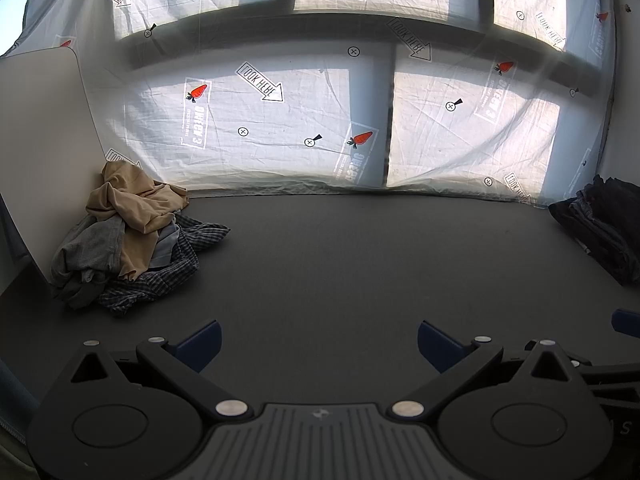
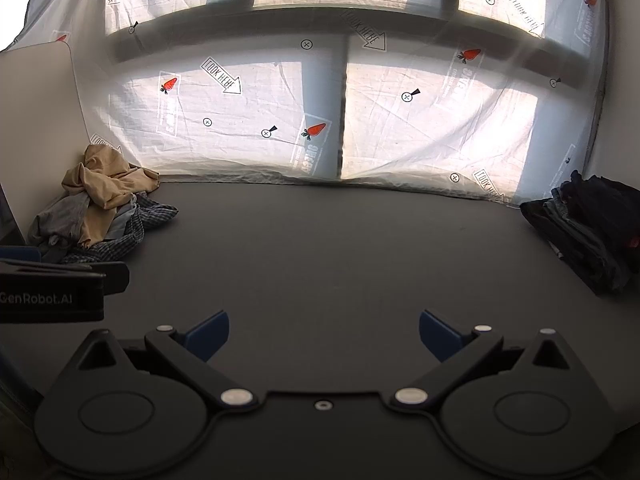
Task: Fold clothes
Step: 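Move both tools toward the clothes pile in the corner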
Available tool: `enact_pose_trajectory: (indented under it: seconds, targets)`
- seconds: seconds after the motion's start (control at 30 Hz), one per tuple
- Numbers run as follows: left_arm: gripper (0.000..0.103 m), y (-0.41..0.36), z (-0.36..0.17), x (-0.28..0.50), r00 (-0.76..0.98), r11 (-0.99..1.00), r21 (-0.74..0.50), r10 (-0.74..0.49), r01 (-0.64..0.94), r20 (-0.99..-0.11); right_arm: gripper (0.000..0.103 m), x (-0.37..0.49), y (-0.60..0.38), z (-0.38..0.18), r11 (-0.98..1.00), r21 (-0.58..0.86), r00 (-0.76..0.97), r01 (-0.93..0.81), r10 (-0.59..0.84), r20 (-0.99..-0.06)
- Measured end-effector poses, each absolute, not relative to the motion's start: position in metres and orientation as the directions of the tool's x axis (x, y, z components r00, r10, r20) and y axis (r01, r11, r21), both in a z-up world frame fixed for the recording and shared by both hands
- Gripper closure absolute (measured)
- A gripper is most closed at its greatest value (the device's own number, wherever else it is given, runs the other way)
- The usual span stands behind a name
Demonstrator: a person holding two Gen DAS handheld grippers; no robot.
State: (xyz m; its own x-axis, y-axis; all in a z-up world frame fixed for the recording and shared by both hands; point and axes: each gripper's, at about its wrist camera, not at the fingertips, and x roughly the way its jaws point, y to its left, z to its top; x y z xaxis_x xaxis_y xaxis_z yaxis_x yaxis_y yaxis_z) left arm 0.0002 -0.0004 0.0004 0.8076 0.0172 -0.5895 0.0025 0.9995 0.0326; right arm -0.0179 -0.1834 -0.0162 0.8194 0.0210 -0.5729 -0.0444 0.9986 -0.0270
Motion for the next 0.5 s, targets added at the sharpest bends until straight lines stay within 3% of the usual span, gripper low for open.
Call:
enact_pose_trajectory:
  seconds: [0.5]
  targets:
    - [0.000, -0.0003, 0.0047, -0.0007, 0.808, 0.999, 0.034, 0.013, 0.009, -0.589, 0.000, -0.0207, -0.1858, -0.0182, 0.999, -0.026, 0.821, -0.041, 0.019, -0.570]
